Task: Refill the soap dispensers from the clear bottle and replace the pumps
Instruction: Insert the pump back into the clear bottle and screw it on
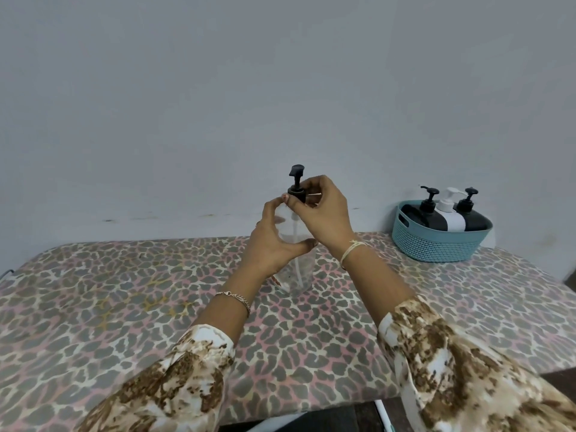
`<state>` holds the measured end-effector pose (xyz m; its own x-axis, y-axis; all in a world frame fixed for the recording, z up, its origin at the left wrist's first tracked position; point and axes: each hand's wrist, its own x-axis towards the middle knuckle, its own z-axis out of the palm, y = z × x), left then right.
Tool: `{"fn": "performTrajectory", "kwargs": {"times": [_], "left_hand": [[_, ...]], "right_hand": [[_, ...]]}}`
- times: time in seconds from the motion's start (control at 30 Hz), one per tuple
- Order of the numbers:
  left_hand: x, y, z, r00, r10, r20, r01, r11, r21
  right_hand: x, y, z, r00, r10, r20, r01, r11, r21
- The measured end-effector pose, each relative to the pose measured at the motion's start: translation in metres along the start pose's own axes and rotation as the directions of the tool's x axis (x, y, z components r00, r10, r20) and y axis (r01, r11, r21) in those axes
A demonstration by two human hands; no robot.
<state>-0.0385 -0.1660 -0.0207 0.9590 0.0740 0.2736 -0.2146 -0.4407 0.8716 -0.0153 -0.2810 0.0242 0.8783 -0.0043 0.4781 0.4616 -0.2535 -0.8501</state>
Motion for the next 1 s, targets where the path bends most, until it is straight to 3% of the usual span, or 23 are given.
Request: {"fn": "performTrajectory", "kwargs": {"times": [0.13, 0.3, 0.5, 0.6, 0.73, 0.9, 1.0], "left_hand": [[0.003, -0.001, 0.0, 1.0, 0.001, 0.0, -0.001, 1.0, 0.023], [-0.003, -0.002, 0.0, 0.999, 0.013, -0.041, -0.013, 1.0, 0.003], [-0.005, 0.014, -0.01, 0.998, -0.056, 0.012, 0.056, 0.998, 0.017], [-0.001, 0.03, -0.025, 0.986, -0.145, 0.077, 0.147, 0.989, -0.026], [0.006, 0.048, -0.038, 0.956, -0.244, 0.161, 0.229, 0.967, 0.111], [0.013, 0.065, -0.043, 0.93, -0.324, 0.172, 0.257, 0.911, 0.324], [0.012, 0.073, -0.044, 0.926, -0.346, 0.149, 0.279, 0.896, 0.347]], "right_hand": [[-0.003, 0.01, -0.001, 0.985, -0.083, 0.151, 0.081, 0.997, 0.019], [-0.001, 0.017, -0.011, 0.964, -0.176, 0.198, 0.188, 0.981, -0.043], [0.01, 0.001, -0.014, 0.991, -0.045, 0.127, 0.057, 0.994, -0.096], [0.013, -0.01, -0.021, 0.974, 0.061, 0.216, -0.026, 0.986, -0.163], [0.013, -0.019, -0.032, 0.901, 0.148, 0.407, -0.051, 0.97, -0.239], [0.011, -0.033, -0.032, 0.91, 0.243, 0.337, -0.145, 0.946, -0.29], [0.013, -0.039, -0.03, 0.9, 0.258, 0.353, -0.143, 0.937, -0.319]]}}
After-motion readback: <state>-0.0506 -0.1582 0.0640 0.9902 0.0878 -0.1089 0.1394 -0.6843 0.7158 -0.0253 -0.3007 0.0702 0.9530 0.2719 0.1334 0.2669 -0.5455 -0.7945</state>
